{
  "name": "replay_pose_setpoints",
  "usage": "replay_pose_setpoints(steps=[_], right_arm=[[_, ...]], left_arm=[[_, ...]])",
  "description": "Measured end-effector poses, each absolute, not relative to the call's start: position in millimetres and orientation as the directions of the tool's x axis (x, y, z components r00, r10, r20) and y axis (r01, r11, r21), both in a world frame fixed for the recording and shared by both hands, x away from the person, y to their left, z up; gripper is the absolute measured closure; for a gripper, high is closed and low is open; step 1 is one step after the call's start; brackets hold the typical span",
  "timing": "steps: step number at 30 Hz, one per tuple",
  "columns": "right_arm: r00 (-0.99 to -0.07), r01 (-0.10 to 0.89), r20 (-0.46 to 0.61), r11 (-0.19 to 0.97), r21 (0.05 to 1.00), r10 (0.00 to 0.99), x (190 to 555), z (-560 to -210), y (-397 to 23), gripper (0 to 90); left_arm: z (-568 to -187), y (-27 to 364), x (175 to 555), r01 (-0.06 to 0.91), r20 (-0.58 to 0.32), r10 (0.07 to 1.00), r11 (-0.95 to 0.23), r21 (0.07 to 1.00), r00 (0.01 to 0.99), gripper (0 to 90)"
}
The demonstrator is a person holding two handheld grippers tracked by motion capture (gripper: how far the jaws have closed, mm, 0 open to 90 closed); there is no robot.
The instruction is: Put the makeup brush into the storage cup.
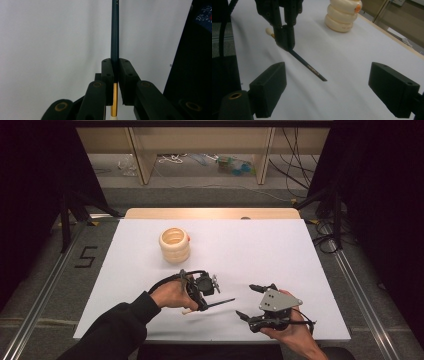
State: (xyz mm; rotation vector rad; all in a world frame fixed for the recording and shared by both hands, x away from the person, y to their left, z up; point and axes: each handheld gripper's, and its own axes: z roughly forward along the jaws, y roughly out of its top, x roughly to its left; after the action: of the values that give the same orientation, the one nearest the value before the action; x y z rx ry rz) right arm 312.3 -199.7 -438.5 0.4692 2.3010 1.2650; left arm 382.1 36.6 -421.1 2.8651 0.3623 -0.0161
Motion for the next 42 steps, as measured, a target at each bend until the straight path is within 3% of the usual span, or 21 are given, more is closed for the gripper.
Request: replay_pose_setpoints(steps=[14,24,32,35,42], right_arm=[[-0.853,-0.009,-0.321,0.604,0.797,0.411,306,-444,-179,16.2],[-0.842,-0.105,-0.443,0.714,0.692,0.306,303,-451,-163,18.9],[-0.819,-0.177,-0.528,0.776,0.605,0.225,301,-453,-154,24.2],[-0.795,-0.241,-0.588,0.814,0.529,0.147,301,-451,-152,29.3],[-0.773,-0.286,-0.627,0.833,0.473,0.090,300,-452,-146,37.8]], left_arm=[[-419,28,372,0.217,-0.046,0.212,-0.942,0.256,0.976,83.0],[-411,21,363,0.181,-0.029,0.180,-0.947,0.264,0.983,83.0],[-405,16,359,0.170,-0.016,0.171,-0.952,0.254,0.985,83.0],[-405,16,358,0.170,-0.016,0.172,-0.952,0.253,0.985,83.0],[-404,15,358,0.163,-0.015,0.165,-0.952,0.258,0.986,83.0]])
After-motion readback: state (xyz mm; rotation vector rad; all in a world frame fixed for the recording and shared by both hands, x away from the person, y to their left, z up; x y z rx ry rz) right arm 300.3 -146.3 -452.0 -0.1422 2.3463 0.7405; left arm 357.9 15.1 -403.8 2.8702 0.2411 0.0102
